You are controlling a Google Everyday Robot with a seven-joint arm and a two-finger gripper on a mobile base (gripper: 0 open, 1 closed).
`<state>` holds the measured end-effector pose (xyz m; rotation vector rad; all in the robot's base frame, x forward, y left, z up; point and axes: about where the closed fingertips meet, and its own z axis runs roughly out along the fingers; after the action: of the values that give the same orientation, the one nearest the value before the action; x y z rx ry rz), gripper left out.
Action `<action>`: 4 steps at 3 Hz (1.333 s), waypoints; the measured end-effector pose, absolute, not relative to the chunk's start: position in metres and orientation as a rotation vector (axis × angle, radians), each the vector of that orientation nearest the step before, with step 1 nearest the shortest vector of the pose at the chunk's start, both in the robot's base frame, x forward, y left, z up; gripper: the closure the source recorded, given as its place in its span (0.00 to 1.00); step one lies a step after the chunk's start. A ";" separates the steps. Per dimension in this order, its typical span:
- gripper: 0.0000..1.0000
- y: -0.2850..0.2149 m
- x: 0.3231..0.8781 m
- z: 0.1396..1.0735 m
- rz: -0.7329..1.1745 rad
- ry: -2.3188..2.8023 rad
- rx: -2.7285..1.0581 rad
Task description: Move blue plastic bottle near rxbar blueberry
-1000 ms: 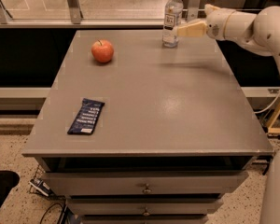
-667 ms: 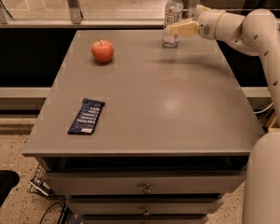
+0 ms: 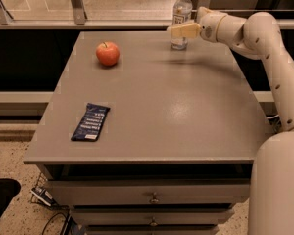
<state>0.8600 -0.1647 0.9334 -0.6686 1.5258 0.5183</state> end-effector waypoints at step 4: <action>0.83 -0.137 0.873 0.923 0.553 1.514 -0.674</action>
Offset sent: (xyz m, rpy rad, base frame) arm 0.0211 0.0246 -0.0102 0.0255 -0.0096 0.0230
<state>0.8728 -0.1374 0.9228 -0.6740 1.5137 0.5525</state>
